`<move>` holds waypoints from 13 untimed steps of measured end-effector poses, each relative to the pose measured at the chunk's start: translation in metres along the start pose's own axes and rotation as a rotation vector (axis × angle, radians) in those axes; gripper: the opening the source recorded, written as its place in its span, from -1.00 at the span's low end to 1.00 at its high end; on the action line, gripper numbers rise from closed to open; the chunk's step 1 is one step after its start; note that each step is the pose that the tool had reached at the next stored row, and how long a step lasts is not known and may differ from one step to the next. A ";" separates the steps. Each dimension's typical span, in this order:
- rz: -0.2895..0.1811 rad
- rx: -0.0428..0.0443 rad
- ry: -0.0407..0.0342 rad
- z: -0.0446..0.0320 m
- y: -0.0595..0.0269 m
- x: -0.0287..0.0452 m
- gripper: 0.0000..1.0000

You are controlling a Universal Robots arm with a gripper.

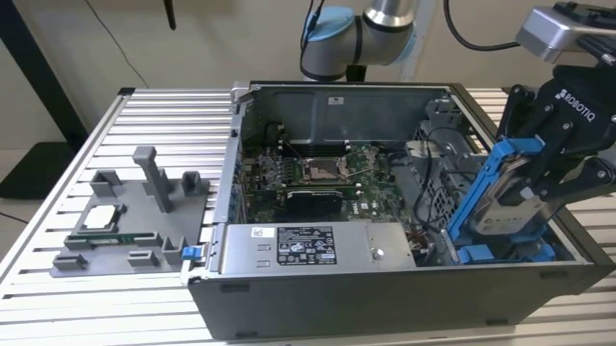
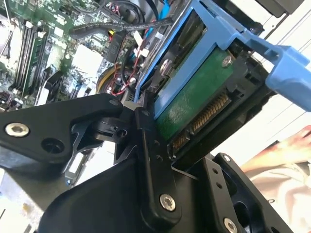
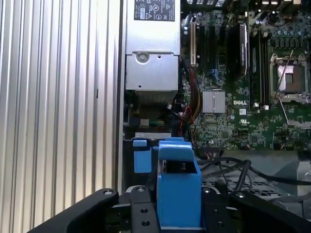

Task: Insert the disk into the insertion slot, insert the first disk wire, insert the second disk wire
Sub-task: 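Insert the disk into the insertion slot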

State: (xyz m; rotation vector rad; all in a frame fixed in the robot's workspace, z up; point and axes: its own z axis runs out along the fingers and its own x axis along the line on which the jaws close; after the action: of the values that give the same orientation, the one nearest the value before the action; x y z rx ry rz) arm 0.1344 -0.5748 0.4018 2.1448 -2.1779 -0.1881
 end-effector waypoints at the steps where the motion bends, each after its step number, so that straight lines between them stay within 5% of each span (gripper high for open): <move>1: 0.000 -0.0008 -0.0006 -0.0037 0.0002 -0.0001 -1.00; 5: 0.001 -0.0072 0.0026 -0.0181 0.0025 -0.0005 -1.00; 6: 0.001 -0.0150 0.0027 -0.0182 0.0025 -0.0005 -1.00; 8: 0.002 -0.0461 0.0036 -0.0183 0.0013 -0.0005 -1.00; 9: 0.002 -0.0506 0.0033 -0.0180 0.0004 -0.0005 -1.00; 13: 0.002 -0.0508 0.0016 -0.0176 -0.0024 -0.0001 -1.00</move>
State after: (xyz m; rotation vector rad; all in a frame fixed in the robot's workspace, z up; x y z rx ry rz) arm 0.1392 -0.5753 0.4189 2.1153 -2.1501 -0.2388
